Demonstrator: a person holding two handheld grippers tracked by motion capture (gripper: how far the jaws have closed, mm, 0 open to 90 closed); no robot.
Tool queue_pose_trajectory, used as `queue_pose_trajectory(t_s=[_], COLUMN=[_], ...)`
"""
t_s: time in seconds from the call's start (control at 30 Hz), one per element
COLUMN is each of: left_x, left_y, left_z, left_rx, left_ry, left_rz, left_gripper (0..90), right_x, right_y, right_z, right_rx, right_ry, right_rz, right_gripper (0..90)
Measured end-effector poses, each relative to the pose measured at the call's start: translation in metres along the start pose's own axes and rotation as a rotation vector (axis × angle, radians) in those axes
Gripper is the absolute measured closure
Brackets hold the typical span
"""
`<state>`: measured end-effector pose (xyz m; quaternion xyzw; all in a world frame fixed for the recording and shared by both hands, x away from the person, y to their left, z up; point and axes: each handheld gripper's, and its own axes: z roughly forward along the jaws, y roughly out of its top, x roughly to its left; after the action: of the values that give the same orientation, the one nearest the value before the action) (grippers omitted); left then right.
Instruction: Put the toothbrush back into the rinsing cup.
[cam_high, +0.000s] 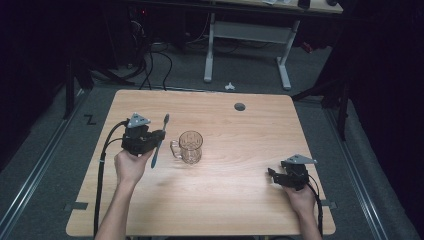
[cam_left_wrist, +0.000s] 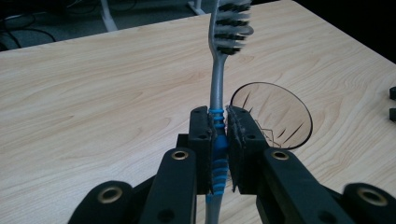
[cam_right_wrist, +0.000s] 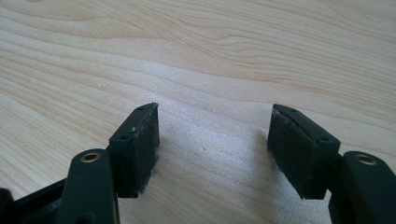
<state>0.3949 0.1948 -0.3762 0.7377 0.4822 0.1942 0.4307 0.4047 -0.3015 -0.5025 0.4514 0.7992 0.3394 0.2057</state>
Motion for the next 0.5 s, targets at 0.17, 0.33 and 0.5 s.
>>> queue_pose_trajectory(t_s=[0.17, 0.33, 0.5], left_x=[-0.002, -0.005, -0.011], left_y=[0.004, 0.01, 0.019], left_z=[-0.001, -0.001, 0.002], left_rx=[-0.026, -0.059, -0.076], left_ry=[-0.008, -0.03, -0.033], left_rz=[0.006, 0.004, 0.025], left_gripper=[80.9, 80.8, 80.8], right_x=[0.0, 0.0, 0.0], right_y=[0.0, 0.0, 0.0], right_z=[0.0, 0.0, 0.0], right_rx=[0.0, 0.0, 0.0], right_ry=[0.0, 0.0, 0.0], right_rz=[0.0, 0.0, 0.001], right_gripper=[34.6, 34.6, 34.6])
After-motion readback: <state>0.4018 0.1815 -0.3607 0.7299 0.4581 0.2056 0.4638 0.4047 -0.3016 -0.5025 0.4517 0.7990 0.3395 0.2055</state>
